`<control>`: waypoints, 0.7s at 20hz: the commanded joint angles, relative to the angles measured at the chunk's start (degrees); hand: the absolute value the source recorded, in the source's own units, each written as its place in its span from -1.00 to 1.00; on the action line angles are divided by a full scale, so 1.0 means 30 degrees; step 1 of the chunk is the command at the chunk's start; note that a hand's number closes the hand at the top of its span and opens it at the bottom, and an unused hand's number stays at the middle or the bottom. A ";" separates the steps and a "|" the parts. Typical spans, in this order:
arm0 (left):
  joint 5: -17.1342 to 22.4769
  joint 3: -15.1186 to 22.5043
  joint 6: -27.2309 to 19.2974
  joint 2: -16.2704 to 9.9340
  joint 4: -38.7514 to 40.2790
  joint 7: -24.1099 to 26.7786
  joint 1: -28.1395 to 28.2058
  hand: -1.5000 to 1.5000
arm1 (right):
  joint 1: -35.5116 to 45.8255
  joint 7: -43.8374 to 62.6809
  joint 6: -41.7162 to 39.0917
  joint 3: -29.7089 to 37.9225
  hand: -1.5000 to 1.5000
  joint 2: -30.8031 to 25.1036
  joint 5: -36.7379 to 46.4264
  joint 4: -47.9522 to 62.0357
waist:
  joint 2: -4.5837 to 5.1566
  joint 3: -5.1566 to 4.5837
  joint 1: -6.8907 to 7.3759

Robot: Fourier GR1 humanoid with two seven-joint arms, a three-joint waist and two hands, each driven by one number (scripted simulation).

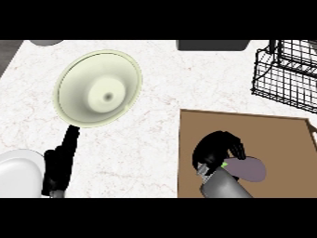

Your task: Pick the eggplant from the tray and place it in the tiered basket

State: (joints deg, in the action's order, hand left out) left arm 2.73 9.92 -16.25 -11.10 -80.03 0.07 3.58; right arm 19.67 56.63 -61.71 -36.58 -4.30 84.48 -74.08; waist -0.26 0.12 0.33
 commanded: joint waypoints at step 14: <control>0.0524 -0.1238 -0.0654 0.0072 -0.0483 -0.0202 0.1532 0.00 | -0.0796 -0.9122 0.9637 1.0664 1.00 -0.5758 -0.8838 -0.6919 | -0.0250 0.0303 -0.2887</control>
State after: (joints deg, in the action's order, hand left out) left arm 3.48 7.39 -17.82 -10.85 -81.46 -0.52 7.49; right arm 18.98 37.12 -40.07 -15.72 -18.34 66.05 -90.74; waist -1.09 1.08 -6.45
